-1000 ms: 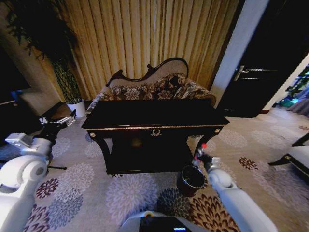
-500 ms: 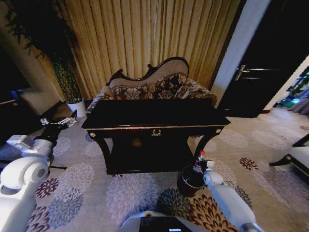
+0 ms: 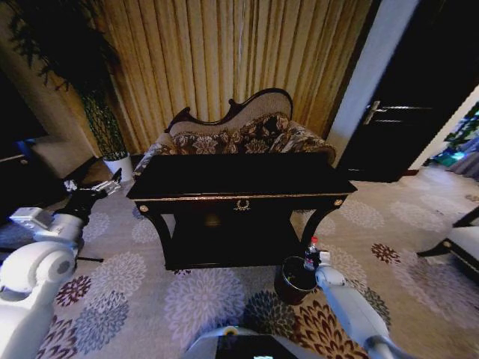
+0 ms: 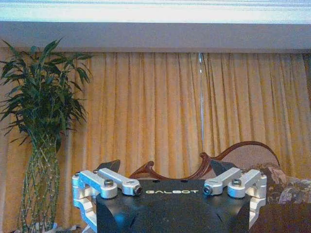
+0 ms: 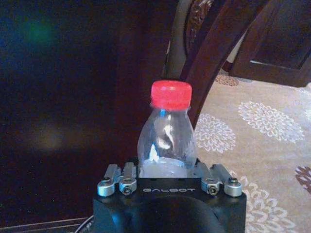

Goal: Move to the front of the table and place the trash on the table into the trash bin.

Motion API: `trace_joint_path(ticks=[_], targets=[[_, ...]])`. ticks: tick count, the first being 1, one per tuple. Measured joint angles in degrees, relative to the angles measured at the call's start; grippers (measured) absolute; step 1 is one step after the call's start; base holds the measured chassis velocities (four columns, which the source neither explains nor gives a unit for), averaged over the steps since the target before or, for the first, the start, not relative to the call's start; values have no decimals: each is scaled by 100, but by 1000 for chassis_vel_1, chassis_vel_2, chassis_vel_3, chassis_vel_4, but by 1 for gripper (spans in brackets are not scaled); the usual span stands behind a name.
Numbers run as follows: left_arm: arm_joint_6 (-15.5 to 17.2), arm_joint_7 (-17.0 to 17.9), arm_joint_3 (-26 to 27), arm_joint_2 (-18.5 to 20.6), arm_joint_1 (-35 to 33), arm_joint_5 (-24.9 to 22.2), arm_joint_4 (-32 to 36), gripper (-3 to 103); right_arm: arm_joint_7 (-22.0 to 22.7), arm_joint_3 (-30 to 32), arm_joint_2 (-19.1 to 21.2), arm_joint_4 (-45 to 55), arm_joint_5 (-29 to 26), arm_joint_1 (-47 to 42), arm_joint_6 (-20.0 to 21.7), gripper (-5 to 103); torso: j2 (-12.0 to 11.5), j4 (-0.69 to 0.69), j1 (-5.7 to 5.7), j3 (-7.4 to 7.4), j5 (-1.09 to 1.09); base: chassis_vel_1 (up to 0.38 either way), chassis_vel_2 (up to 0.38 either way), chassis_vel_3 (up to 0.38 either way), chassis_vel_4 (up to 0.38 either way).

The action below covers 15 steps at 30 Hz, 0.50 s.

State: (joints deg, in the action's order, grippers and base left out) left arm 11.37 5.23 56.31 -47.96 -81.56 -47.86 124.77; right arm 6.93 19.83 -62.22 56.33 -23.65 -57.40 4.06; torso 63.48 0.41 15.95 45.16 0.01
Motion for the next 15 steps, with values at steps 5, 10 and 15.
trace_joint_path(ticks=[5,10,15], targets=[[-5,-3,-1,-5,-6,3,-11,100,-24,6,55,59,2,-42,16,65,1,0,0,0,0,0,0,0,0],[-30,-4,9,16,0,2,-24,100,-27,24,67,69,-5,-57,22,77,0,0,0,0,0,0,0,0,0],[-45,-3,-6,24,11,1,-35,100,-26,30,64,98,-9,-61,27,97,0,0,0,0,0,0,0,0,0]])
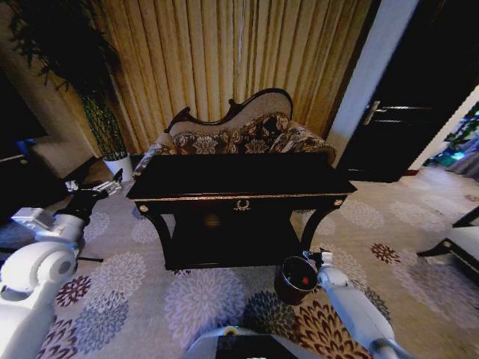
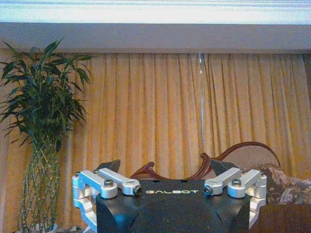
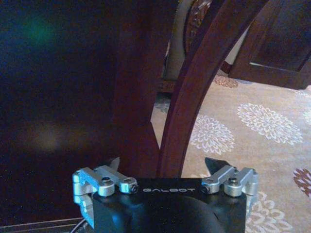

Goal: Move to the front of the table and place the trash on the table into the trash bin.

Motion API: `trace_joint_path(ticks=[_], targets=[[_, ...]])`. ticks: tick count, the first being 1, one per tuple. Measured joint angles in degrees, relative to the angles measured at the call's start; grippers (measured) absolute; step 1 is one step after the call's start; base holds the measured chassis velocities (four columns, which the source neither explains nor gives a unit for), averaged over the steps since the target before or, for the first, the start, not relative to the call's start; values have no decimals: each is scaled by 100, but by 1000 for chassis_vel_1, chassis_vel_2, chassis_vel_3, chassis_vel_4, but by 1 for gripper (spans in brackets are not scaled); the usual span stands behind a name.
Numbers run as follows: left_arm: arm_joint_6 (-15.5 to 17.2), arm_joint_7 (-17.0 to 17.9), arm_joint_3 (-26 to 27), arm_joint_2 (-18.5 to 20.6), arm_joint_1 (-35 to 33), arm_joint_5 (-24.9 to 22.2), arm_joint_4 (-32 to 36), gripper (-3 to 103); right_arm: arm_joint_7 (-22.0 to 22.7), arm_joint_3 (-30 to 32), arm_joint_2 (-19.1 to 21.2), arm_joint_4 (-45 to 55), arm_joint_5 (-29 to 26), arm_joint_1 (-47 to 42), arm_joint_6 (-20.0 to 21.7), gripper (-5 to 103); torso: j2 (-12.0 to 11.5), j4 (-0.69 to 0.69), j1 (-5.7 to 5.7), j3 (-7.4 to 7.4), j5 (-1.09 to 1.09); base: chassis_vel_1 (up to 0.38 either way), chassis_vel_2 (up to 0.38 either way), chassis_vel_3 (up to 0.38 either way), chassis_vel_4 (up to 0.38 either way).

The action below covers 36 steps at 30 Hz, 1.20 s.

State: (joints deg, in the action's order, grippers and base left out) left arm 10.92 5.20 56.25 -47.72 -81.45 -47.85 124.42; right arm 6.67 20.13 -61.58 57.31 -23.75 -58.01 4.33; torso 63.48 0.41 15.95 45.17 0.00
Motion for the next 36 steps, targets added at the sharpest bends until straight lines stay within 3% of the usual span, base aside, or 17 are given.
trace_joint_path(ticks=[30,36], targets=[[-97,-35,-46,-28,12,20,-140,100,21,105,-55,151,-62,-73,22,100,0,0,0,0,0,0,0,0,0],[-147,-35,-38,-50,-4,25,-109,100,79,345,44,1047,-686,-379,76,100,0,-2,0,0,1,0,0,0,0]])
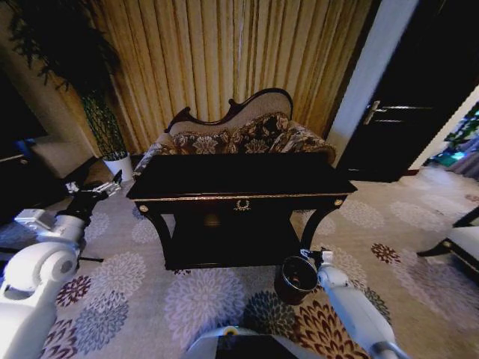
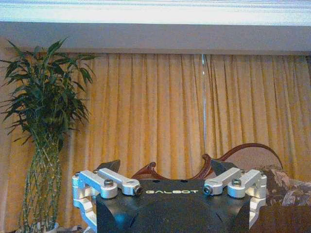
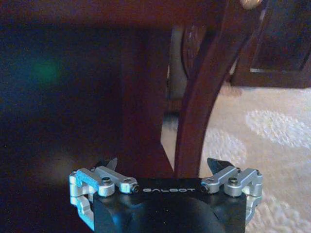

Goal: Move to the front of the table and place the trash on the table into the trash bin.

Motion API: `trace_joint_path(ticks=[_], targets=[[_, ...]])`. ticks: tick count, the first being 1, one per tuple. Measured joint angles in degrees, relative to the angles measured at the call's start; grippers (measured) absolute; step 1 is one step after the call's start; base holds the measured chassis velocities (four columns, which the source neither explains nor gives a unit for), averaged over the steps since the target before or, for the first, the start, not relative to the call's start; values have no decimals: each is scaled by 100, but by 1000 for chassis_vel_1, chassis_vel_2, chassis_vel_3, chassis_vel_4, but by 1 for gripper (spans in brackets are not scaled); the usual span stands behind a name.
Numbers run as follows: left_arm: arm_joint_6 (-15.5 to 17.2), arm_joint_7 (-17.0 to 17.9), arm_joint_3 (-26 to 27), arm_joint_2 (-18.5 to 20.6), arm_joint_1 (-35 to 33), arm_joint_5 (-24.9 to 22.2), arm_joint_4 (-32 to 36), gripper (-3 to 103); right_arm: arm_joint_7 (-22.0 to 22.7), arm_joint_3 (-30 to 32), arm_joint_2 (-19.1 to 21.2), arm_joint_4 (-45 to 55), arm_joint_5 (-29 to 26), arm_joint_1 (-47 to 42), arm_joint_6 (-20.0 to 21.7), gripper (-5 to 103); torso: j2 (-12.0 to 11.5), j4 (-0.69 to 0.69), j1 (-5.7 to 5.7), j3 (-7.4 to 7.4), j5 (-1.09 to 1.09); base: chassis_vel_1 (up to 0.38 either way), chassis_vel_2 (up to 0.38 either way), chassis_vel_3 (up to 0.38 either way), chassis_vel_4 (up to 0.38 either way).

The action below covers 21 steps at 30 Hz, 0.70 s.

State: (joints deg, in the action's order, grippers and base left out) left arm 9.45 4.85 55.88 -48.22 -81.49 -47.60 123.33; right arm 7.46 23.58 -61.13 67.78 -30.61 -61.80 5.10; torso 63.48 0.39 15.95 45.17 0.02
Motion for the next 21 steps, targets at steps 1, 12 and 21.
trace_joint_path(ticks=[1,12,21], targets=[[-5,0,23,0,-7,-2,26,100,11,104,33,233,-38,-93,2,100,0,1,0,0,-1,0,0,0,0],[-5,37,88,-1,34,-27,76,100,-20,759,502,2115,-588,-701,150,100,0,2,0,0,-1,0,0,0,0],[211,406,230,-166,-52,122,344,100,40,1242,599,4152,-1029,-1110,679,100,0,3,0,0,-2,0,0,0,0]])
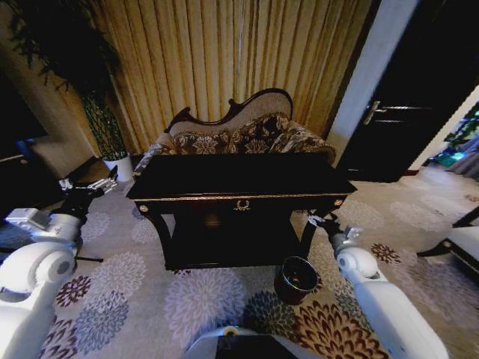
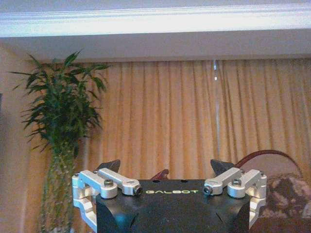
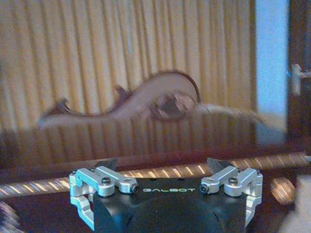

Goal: Move to the front of the table and place the trash on the table into the trash bin.

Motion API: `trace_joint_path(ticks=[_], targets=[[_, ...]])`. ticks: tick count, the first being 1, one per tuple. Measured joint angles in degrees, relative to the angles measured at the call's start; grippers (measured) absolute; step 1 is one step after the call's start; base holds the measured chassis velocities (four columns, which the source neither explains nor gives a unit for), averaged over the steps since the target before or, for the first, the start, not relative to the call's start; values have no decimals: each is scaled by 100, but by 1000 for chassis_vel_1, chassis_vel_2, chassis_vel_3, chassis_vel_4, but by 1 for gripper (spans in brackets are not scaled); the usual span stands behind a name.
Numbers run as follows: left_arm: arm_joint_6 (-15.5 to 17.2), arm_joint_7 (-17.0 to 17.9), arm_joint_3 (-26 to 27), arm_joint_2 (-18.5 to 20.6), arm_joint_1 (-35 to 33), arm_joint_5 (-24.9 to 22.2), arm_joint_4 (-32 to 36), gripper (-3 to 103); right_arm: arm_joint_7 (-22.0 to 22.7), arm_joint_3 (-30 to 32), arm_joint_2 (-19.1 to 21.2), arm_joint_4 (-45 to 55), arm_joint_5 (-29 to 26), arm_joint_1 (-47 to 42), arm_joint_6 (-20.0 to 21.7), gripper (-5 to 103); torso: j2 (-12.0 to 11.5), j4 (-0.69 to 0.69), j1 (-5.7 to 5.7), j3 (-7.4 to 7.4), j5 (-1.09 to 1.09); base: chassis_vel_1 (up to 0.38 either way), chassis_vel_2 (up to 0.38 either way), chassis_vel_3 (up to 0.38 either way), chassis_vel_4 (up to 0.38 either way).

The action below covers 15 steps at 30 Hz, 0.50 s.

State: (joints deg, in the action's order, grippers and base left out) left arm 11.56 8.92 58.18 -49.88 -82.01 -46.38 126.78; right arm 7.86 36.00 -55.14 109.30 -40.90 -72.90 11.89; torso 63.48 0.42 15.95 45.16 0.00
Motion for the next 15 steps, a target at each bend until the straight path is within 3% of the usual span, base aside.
trace_joint_path(ticks=[6,11,15], targets=[[478,263,104,-204,-210,145,159,100,251,109,50,1089,-68,-48,215,100,0,-1,0,0,1,0,0,0,0],[793,464,83,-270,-233,159,252,100,358,94,87,1387,-75,-37,312,100,0,-1,0,0,1,0,0,0,0],[852,575,41,-257,-219,162,286,100,382,72,104,1489,-62,-42,370,100,0,0,0,0,0,0,0,0,0]])
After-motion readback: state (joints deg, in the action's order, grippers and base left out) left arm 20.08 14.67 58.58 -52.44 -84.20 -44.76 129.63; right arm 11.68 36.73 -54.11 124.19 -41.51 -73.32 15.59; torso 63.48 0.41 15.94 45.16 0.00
